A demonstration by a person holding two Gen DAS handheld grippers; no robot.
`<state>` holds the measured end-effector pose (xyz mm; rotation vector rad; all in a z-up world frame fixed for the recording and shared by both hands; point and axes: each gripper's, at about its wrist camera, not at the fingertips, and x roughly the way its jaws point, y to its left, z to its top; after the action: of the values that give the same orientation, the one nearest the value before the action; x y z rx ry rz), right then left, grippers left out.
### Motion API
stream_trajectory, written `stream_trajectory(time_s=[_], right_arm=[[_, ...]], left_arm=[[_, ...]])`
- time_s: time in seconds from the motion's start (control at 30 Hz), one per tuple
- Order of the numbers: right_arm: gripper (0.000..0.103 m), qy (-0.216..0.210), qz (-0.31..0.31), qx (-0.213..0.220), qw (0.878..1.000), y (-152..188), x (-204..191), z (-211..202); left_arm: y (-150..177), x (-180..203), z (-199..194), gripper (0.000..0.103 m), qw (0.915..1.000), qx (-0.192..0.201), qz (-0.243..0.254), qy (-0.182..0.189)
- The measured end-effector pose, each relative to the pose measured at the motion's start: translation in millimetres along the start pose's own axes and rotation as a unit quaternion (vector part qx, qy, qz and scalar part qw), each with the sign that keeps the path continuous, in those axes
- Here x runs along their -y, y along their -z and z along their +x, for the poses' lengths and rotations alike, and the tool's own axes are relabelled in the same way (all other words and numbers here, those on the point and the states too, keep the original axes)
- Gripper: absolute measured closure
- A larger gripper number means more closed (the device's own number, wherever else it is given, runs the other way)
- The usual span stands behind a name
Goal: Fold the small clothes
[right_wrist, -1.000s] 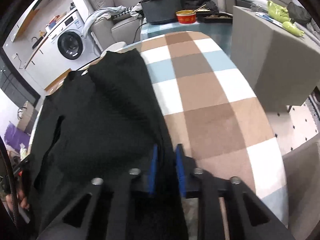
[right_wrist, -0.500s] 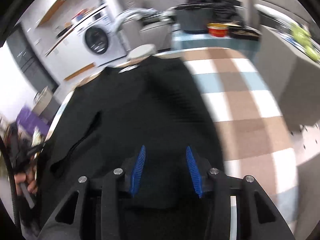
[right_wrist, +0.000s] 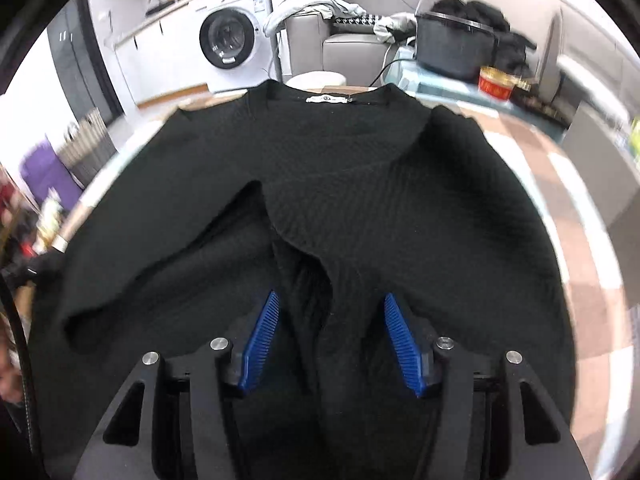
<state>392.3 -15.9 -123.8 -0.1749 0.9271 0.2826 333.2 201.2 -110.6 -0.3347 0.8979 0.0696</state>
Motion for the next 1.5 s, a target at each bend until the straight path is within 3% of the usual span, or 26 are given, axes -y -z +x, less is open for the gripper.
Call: stream_trajectory(time_s=[0.03, 0.07, 0.13, 0.2, 0.27, 0.3, 0.37, 0.43, 0.47, 0.53, 0.57, 0.67, 0.8, 0.9, 1.03, 1.1, 1.17, 1.27, 1.37, 1.4, 1.47, 1.5], right_arm=[[0.061, 0.009, -0.007, 0.002, 1.000, 1, -1, -1], [0.084, 0.012, -0.011, 0.006, 1.000, 1, -2, -2], [0.094, -0.003, 0.005, 0.013, 1.000, -1, 0, -7], [0.094, -0.055, 0.018, 0.039, 0.998, 0, 2, -22], [0.093, -0.055, 0.002, 0.045, 0.997, 0, -2, -28], [0.088, -0.067, -0.007, 0.032, 0.997, 0, -4, -26], [0.062, -0.127, 0.000, -0.017, 0.992, 1, -2, -20], [0.060, -0.153, 0.011, -0.008, 0.988, 2, 5, -27], [0.060, -0.157, 0.018, 0.017, 0.987, 3, 14, -38], [0.060, -0.134, 0.047, 0.053, 0.989, 3, 32, -54], [0.060, -0.098, 0.074, 0.071, 0.990, 1, 52, -60], [0.060, -0.015, 0.156, 0.072, 0.985, -10, 105, -52], [0.060, -0.008, 0.225, 0.037, 0.974, -19, 147, -19], [0.060, -0.027, 0.214, 0.027, 0.976, -24, 145, -2], [0.060, 0.005, 0.188, 0.012, 0.982, -17, 138, 16], [0.069, 0.032, 0.166, 0.016, 0.986, -18, 132, 22], [0.094, 0.046, 0.160, 0.026, 0.986, -19, 136, 19], [0.102, 0.091, 0.201, 0.037, 0.975, -18, 160, 13], [0.097, 0.020, 0.243, 0.014, 0.970, -14, 178, 12], [0.094, 0.017, 0.237, 0.015, 0.971, -10, 178, 5], [0.081, 0.003, 0.227, 0.016, 0.974, -1, 176, -8], [0.077, -0.023, 0.221, 0.009, 0.975, 8, 174, -15]], left_arm=[[2, 0, -1, 0.057, 1.0000, -0.001, 0.001, 0.001], [3, -1, -2, 0.057, 1.0000, -0.001, 0.000, 0.003], [5, -1, -4, 0.057, 1.0000, -0.003, -0.002, 0.008], [7, -1, -6, 0.057, 0.9999, -0.003, -0.002, 0.010], [9, 0, -8, 0.057, 1.0000, -0.004, 0.002, 0.009], [9, 0, -8, 0.057, 0.9999, -0.005, 0.002, 0.010], [10, 1, -8, 0.057, 0.9999, -0.009, 0.004, 0.011], [11, 2, -8, 0.057, 0.9999, -0.010, 0.006, 0.011], [12, 2, -8, 0.057, 0.9999, -0.010, 0.006, 0.012], [13, 1, -9, 0.057, 0.9998, -0.012, 0.006, 0.013], [13, 1, -9, 0.057, 0.9998, -0.014, 0.006, 0.011], [12, -1, -9, 0.057, 0.9998, -0.014, 0.001, 0.011], [12, -2, -11, 0.057, 0.9998, -0.010, -0.004, 0.015], [13, -3, -11, 0.057, 0.9998, -0.010, -0.004, 0.016], [14, -6, -9, 0.057, 0.9998, -0.016, -0.006, 0.011], [15, -6, -9, 0.057, 0.9998, -0.016, -0.006, 0.011], [14, -6, -9, 0.057, 0.9998, -0.014, -0.007, 0.008], [14, -8, -8, 0.057, 0.9998, -0.014, -0.010, 0.007], [15, -10, -6, 0.057, 0.9998, -0.015, -0.012, 0.005], [15, -10, -6, 0.057, 0.9998, -0.016, -0.012, 0.003], [16, -11, -6, 0.057, 0.9998, -0.017, -0.013, 0.002], [17, -13, -6, 0.057, 0.9998, -0.018, -0.012, 0.001]])
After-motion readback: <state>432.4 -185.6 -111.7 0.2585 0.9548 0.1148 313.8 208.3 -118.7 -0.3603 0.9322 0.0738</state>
